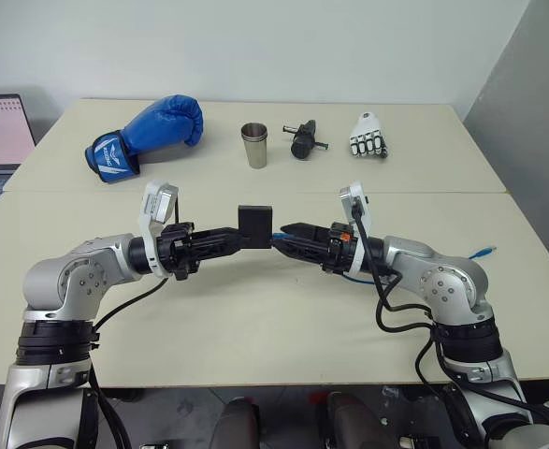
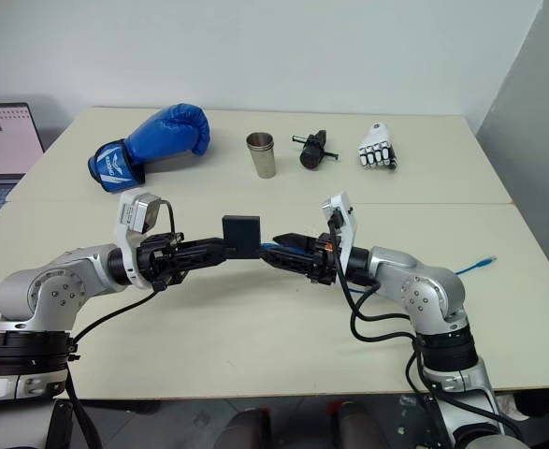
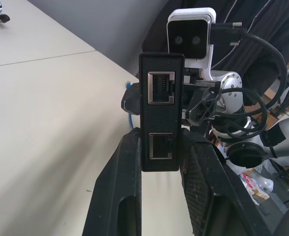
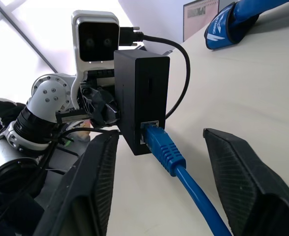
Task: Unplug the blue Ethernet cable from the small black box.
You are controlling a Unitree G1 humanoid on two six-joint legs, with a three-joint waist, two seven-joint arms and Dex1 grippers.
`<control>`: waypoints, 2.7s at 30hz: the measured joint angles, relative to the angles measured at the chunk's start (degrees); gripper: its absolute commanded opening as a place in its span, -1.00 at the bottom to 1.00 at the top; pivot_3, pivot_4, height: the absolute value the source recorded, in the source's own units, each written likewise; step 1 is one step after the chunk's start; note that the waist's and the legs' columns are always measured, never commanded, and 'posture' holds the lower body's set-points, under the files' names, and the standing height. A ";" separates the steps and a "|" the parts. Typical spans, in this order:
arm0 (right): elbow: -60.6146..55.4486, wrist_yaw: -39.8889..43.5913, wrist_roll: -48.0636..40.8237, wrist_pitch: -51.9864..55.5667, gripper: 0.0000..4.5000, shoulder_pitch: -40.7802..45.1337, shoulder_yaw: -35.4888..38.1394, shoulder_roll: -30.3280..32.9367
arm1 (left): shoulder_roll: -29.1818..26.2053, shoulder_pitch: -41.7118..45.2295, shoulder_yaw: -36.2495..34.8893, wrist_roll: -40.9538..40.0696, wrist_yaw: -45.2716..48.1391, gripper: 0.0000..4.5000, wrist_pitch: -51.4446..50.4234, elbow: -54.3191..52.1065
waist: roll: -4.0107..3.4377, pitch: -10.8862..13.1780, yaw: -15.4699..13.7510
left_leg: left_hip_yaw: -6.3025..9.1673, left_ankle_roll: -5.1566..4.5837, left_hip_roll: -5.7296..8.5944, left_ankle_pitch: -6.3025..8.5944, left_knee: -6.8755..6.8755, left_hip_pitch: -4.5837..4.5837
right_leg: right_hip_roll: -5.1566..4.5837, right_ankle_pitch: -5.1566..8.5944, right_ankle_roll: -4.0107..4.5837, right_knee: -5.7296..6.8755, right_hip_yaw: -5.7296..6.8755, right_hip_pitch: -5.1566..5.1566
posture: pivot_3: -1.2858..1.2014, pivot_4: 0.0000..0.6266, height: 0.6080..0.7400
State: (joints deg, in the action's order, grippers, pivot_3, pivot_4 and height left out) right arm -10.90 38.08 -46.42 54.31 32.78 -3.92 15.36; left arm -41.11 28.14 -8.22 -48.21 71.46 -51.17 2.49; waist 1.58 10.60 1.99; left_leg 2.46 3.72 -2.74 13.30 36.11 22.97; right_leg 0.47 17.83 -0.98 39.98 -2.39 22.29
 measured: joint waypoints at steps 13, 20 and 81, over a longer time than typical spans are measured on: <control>0.01 2.66 -0.17 0.35 -0.95 0.00 0.04 0.30 | -0.16 0.06 0.05 0.21 1.23 -0.66 0.05 0.40 | 0.00 0.00 0.00 | 0.00 0.00 0.00 0.00 -0.01 0.00 | 0.00 0.00 0.00 -0.01 0.01 0.00 | 0.03 -0.52 1.00; 0.01 2.99 -1.06 1.94 -0.95 0.00 0.56 0.44 | -0.27 0.08 0.40 0.60 2.11 -0.66 0.17 0.45 | 0.00 0.00 0.00 | 0.00 0.00 0.00 0.00 -0.01 0.00 | 0.00 0.00 0.00 -0.01 0.00 0.01 | 0.03 -0.52 1.00; 0.87 10.33 28.06 -20.05 0.91 2.70 -12.16 8.52 | 19.96 -7.58 -6.17 34.97 -49.85 -0.66 51.44 21.09 | -0.12 0.09 -0.32 | -0.07 0.00 0.09 0.00 0.01 0.04 | -0.15 -0.03 -0.03 -0.04 -0.01 -0.01 | 0.03 -0.52 1.00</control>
State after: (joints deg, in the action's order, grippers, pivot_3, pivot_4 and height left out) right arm -10.03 48.41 -18.37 34.26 35.48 -16.08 23.88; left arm -21.14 20.56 -14.38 -13.23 21.61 0.27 23.58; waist 1.46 10.69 1.67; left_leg 2.38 3.72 -2.65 13.30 36.12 23.01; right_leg 0.32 17.80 -1.00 39.93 -2.40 22.27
